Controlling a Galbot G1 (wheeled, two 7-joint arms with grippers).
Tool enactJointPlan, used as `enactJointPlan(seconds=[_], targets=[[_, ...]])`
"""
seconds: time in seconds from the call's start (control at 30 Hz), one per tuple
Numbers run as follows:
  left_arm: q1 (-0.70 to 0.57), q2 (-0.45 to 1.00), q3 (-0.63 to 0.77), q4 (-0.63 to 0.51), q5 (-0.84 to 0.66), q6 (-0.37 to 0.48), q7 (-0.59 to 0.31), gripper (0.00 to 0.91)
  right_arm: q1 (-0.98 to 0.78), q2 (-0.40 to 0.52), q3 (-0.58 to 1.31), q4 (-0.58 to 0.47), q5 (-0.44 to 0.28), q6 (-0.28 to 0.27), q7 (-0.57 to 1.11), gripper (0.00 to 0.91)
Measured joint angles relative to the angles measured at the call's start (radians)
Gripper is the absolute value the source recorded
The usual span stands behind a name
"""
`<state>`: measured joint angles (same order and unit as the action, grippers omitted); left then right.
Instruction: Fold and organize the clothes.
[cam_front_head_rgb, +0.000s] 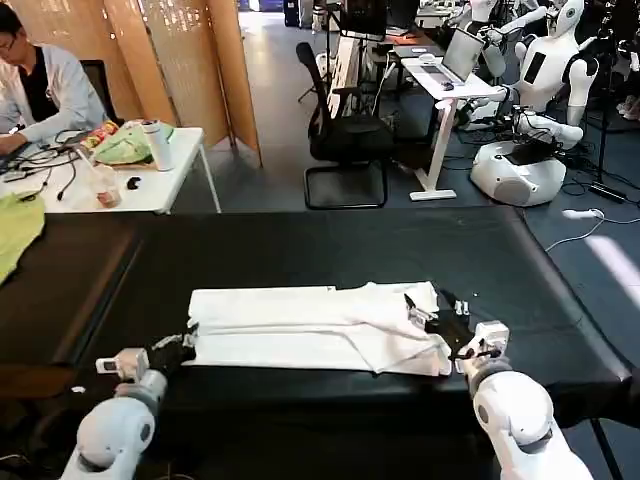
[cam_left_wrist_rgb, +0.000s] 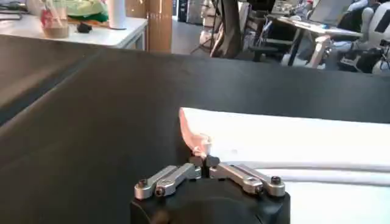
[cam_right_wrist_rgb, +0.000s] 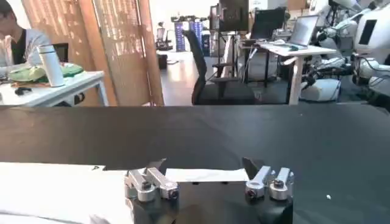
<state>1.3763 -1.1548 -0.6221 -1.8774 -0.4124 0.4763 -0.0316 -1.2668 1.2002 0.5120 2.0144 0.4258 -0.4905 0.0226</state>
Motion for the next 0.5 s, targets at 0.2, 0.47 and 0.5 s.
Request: enactJointPlan(seconds=[0.2,0.47,0.5], targets=[[0.023,0.089,-0.059,0.013,0.234,-0.065,0.028,0.0,-0.017,0.011,0.011,0.003,0.0,0.0,0.001,0.878],[0.043,0.182,-0.1,0.026,0.248,-0.062,0.005,0.0,-0.041,0.036,0.019,0.016,-0.02,0.003,0.002,0.878],[0.043,0.173,-0.092,0.01,0.233,-0.055,-0.001,0.0,-0.047,0.038,0.026,0.021,-0.02,0.004,0.002,0.878]])
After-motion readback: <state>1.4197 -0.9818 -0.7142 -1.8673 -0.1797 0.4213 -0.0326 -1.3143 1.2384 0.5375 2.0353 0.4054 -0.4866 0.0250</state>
